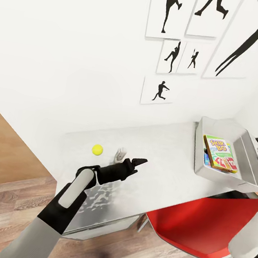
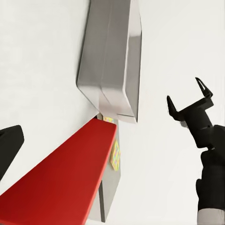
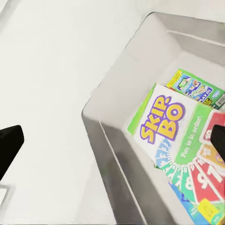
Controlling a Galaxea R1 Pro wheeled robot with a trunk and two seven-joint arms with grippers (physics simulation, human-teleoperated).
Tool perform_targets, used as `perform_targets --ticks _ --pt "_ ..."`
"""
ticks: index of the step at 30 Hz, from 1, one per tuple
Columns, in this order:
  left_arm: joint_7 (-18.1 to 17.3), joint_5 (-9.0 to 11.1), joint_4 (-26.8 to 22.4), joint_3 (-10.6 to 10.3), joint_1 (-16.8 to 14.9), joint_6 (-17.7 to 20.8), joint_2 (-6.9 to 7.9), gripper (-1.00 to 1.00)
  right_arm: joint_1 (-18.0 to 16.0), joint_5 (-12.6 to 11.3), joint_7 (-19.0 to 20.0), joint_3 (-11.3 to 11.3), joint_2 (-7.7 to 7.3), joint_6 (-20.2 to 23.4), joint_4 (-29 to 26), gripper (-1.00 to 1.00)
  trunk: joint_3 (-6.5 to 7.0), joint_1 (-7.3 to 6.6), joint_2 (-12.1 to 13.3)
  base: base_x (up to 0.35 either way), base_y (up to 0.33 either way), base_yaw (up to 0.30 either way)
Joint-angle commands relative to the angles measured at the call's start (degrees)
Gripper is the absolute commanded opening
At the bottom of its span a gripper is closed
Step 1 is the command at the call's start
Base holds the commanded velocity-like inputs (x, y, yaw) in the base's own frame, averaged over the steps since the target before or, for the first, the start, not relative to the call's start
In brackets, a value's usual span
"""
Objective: Put all the toys in the child's room - the three board games (two on the bed and one on the table), the two jigsaw puzzles on the table, and the tennis ball on the table - inside the toy box on the table in the child's room.
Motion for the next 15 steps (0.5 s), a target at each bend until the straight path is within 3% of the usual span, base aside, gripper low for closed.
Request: perform_targets --ticks 1,2,3,9,15 --pt "0.1 0.2 -0.01 0.03 -0.04 0.2 -0.02 1.0 -0.01 -0.6 -0.48 -0.03 -0.01 0.27 -0.13 1.0 -0.09 0.04 -0.1 0.0 0.0 0.0" --pt "-1.79 0.18 -0.13 0.29 0.1 0.22 0.16 1.0 2.93 -0.5 2.82 1.86 -0.06 1.64 -4.75 1.0 -0.09 0.04 -0.1 0.0 0.0 0.0" --pt "-2.42 0.17 -0.15 0.39 0.21 0.23 0.25 1.0 3.72 -0.46 3.88 2.57 -0.07 1.93 -5.89 1.0 -0.09 0.04 -0.1 0.0 0.0 0.0" --pt "-4.18 0.16 -0.2 0.71 0.65 0.26 0.64 1.0 5.83 -0.36 6.23 4.73 -0.1 2.49 -8.46 1.0 -0.09 0.04 -0.1 0.0 0.0 0.0" --pt "-7.26 0.28 -0.35 2.4 1.12 0.54 1.26 1.0 9.0 -0.35 8.07 8.84 -0.08 3.57 -12.9 1.0 -0.09 0.04 -0.1 0.0 0.0 0.0"
